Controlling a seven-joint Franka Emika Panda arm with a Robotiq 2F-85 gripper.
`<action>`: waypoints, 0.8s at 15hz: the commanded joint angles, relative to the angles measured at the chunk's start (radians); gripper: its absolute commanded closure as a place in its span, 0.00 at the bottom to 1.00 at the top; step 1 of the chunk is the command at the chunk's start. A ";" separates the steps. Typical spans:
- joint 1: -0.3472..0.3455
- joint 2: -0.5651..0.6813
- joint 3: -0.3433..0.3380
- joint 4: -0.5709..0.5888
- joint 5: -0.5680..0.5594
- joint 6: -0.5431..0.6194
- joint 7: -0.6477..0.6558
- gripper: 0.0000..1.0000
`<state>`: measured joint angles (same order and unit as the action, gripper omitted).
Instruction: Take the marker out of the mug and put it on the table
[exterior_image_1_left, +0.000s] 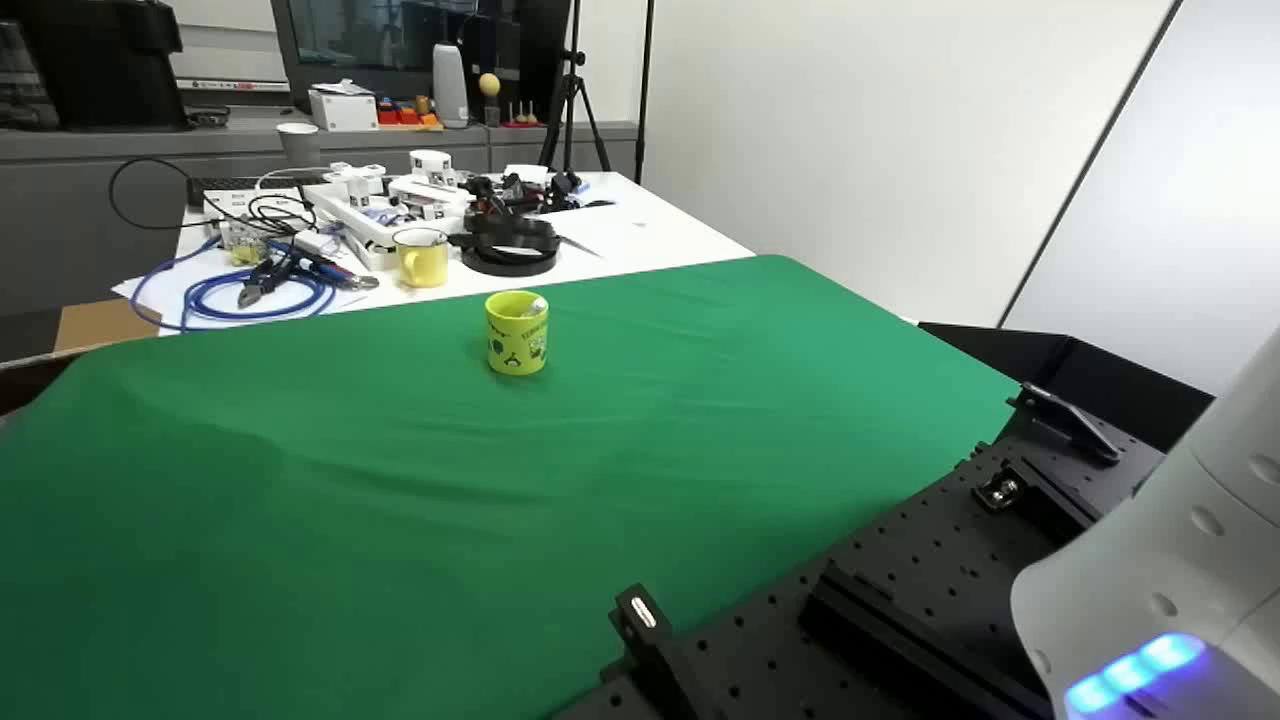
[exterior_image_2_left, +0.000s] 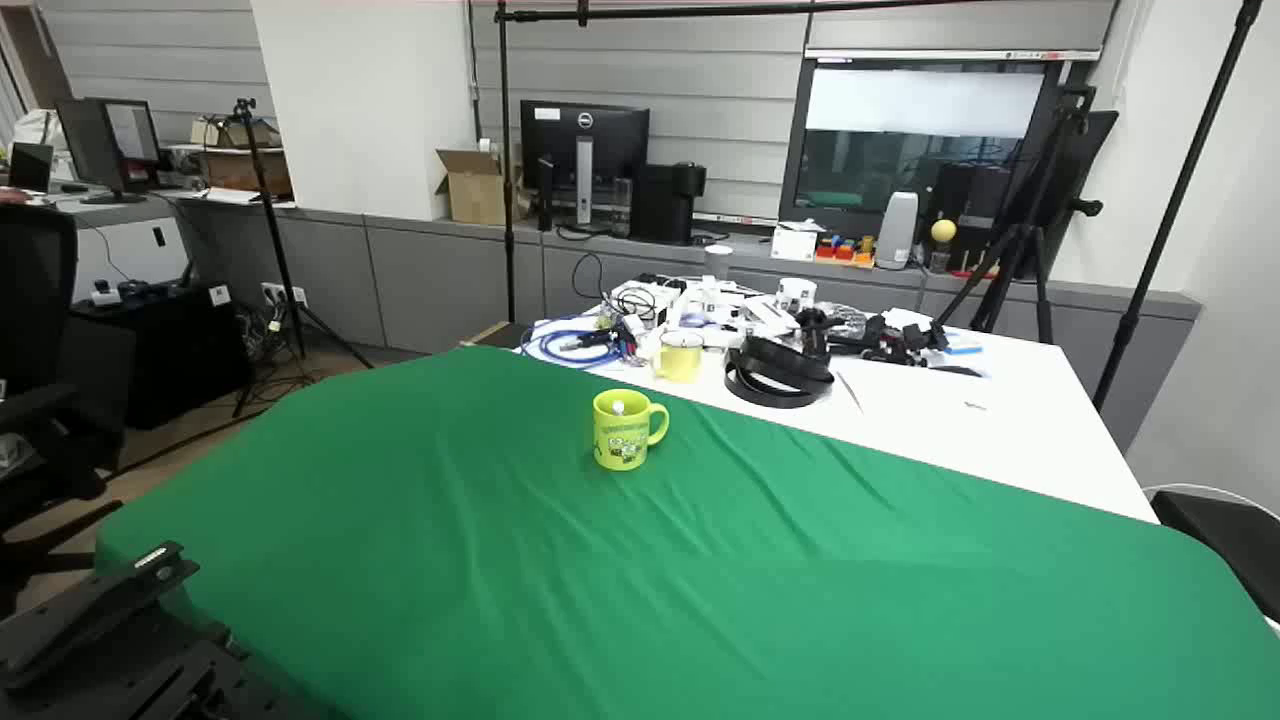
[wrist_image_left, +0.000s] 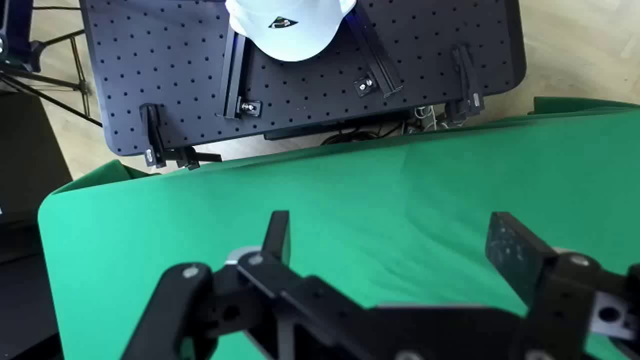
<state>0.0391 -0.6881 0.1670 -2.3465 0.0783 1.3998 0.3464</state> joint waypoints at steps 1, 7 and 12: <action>-0.008 0.000 0.006 0.002 0.002 -0.001 -0.004 0.00; -0.008 0.000 0.006 0.002 0.002 -0.001 -0.004 0.00; 0.003 0.064 -0.041 0.021 0.002 -0.024 -0.113 0.00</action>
<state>0.0391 -0.6846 0.1656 -2.3467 0.0783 1.3982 0.3324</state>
